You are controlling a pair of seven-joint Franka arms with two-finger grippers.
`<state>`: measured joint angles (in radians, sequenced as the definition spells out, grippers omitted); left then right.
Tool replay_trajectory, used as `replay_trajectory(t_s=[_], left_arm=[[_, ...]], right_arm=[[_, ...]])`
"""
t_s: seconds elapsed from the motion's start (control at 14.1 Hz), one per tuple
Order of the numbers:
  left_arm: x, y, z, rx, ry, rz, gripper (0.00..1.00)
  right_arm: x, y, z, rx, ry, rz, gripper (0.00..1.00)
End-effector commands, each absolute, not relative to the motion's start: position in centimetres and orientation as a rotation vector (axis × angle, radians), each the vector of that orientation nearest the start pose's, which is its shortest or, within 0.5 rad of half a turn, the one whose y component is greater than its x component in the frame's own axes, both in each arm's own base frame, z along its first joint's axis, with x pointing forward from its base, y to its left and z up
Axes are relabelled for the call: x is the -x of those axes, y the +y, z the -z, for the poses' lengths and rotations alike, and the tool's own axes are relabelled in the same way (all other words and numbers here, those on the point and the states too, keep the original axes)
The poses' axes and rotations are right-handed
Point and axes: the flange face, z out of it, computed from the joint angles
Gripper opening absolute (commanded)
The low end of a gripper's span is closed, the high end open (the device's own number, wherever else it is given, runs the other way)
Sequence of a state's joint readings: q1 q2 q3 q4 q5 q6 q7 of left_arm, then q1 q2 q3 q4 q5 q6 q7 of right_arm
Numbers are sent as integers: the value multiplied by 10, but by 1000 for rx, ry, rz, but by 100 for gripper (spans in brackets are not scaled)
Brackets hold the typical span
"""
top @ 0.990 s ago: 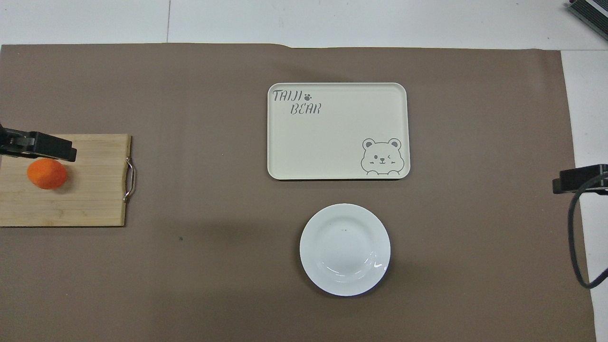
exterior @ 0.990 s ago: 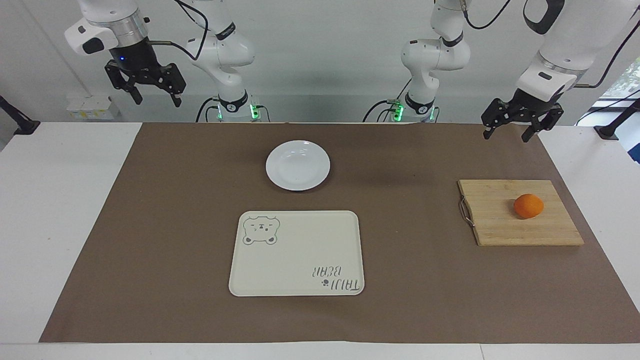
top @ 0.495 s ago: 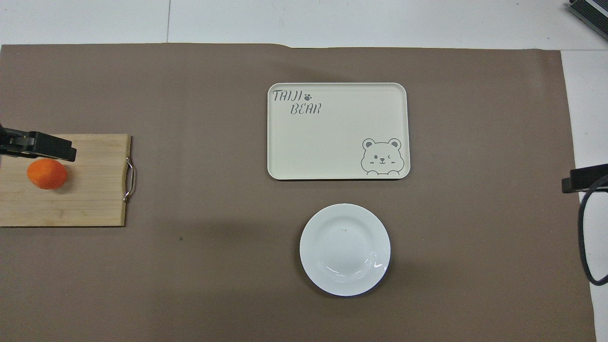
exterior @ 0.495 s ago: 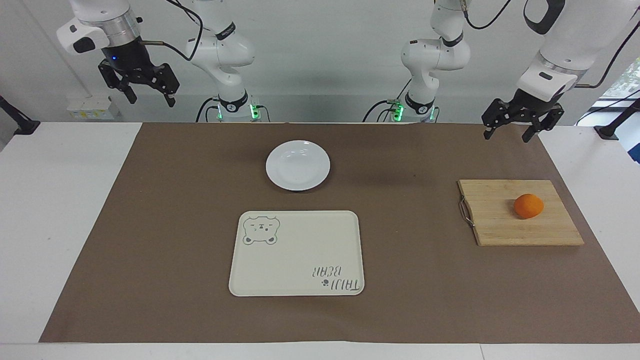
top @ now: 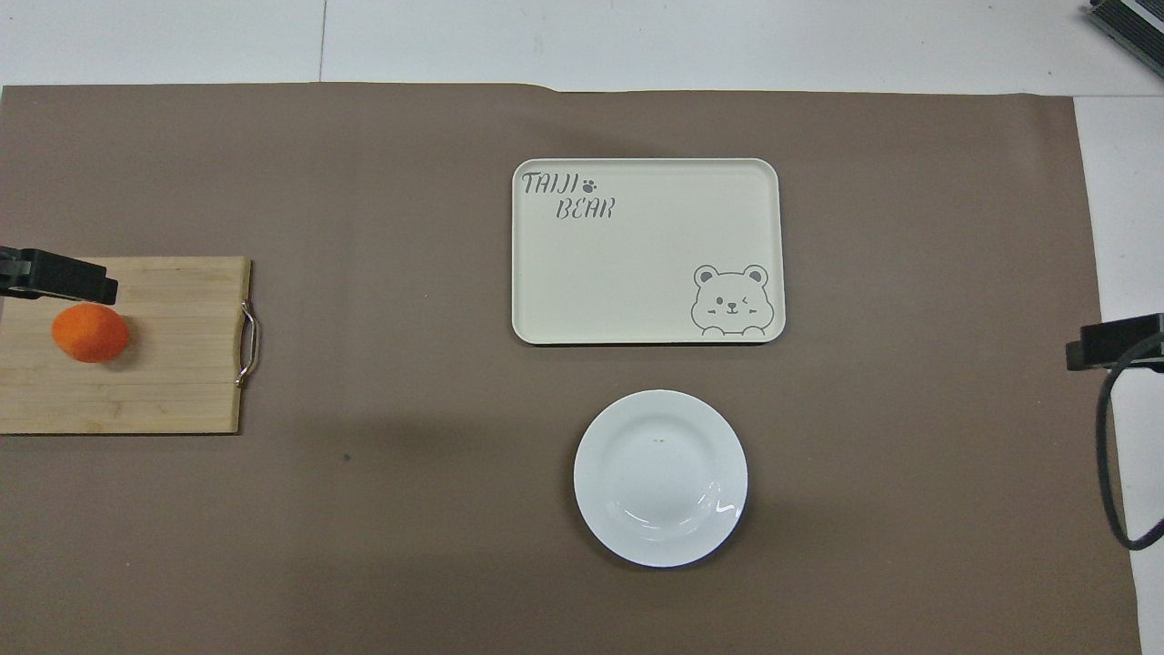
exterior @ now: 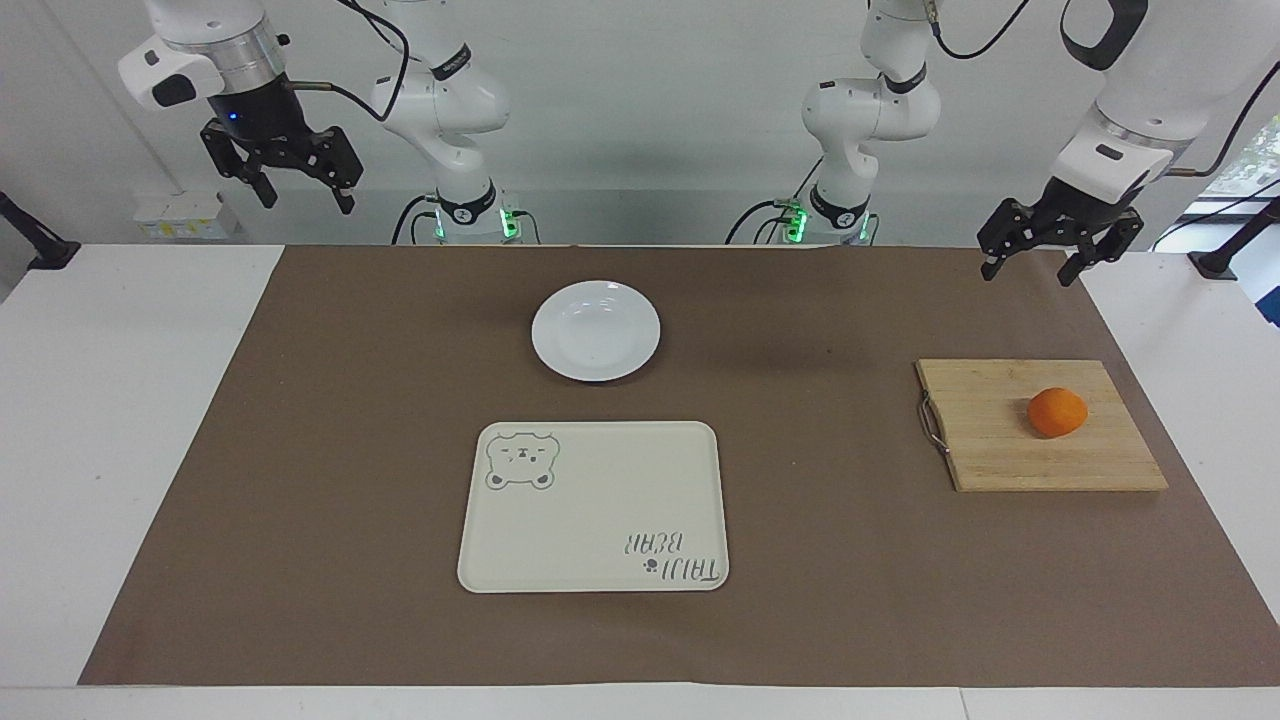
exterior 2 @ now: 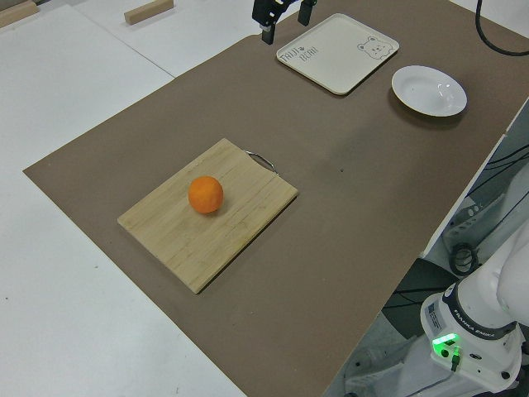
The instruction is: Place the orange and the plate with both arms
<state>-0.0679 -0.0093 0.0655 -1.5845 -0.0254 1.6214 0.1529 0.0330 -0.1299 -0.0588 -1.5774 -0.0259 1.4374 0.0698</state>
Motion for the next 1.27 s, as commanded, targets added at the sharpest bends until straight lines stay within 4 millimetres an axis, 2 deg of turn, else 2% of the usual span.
replay_trajectory(t_s=[0.0,0.07,0.14,0.21,0.35,0.42,0.85,1.13,1.2], left_arm=[[-562,20,-606,3162,270,117,100],[-565,27,-598,3161,249,132,100],[-570,39,-582,3161,222,130,100],[-574,43,-571,3156,265,134,100],[-583,73,-543,3152,269,141,100],[-588,77,-529,3165,281,131,100],[-601,137,-430,3176,286,136,100],[-606,162,-386,3159,281,149,100],[-607,163,-382,3158,277,151,100]], right_arm=[[-493,-17,-680,3164,117,-7,100],[-494,-17,-680,3165,118,-2,100],[-494,-17,-679,3166,115,-2,100],[-494,-19,-679,3167,123,-2,100],[-494,-19,-679,3173,119,-2,100],[-494,-19,-680,3173,122,0,100],[-494,-19,-680,3170,121,0,100],[-494,-20,-680,3168,125,3,100],[-494,-23,-678,3164,134,-2,100]])
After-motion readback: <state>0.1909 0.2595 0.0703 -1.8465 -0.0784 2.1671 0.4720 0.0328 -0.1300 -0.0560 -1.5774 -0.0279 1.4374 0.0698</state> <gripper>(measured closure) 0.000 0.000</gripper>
